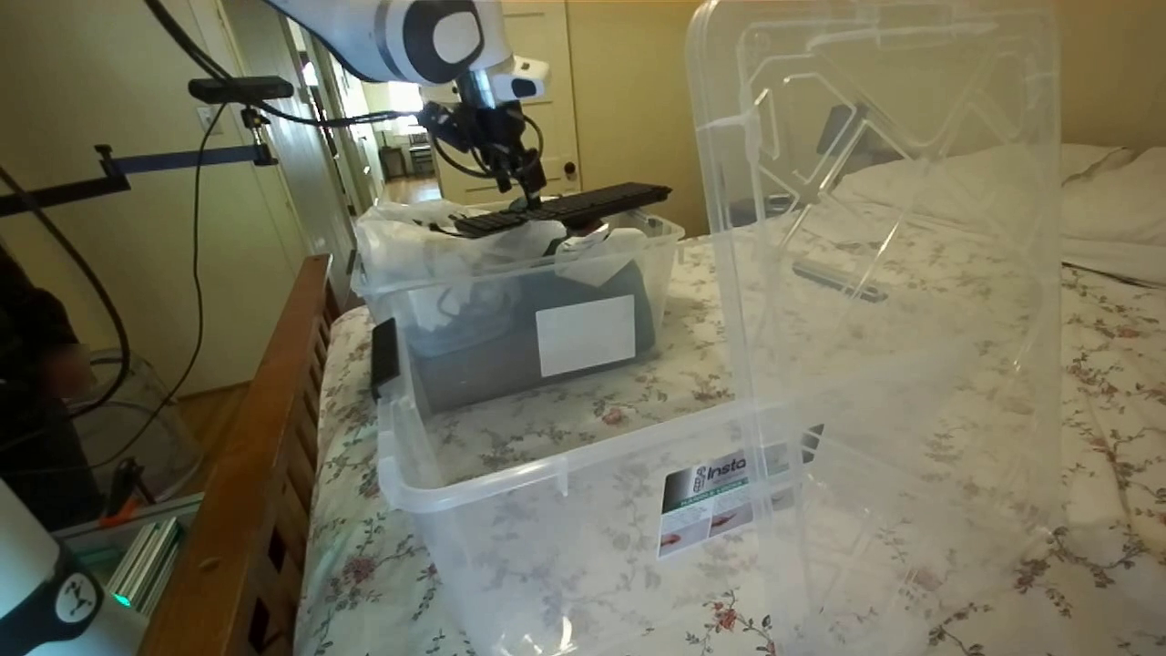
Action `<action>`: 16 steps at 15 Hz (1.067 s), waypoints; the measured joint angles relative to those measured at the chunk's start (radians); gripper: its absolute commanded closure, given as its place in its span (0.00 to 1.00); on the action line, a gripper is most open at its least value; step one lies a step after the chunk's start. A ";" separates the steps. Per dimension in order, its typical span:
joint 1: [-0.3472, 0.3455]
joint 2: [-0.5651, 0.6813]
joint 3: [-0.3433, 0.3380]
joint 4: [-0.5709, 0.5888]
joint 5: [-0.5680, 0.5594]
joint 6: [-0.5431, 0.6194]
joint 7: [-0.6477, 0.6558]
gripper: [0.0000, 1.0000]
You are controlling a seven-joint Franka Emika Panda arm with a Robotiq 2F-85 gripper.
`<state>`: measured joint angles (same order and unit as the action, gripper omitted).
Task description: Take the keyboard out of the clear container and put it in the container on the right.
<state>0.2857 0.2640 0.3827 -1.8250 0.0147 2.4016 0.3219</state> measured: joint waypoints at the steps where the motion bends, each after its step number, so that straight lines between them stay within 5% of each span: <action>1: 0.000 0.042 -0.003 0.046 0.048 0.005 -0.033 0.00; 6: -0.010 0.215 -0.016 0.243 0.212 -0.018 -0.170 0.00; 16: -0.005 0.383 -0.014 0.443 0.278 -0.196 -0.240 0.05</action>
<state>0.2806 0.6471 0.3685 -1.3815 0.2925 2.2053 0.0816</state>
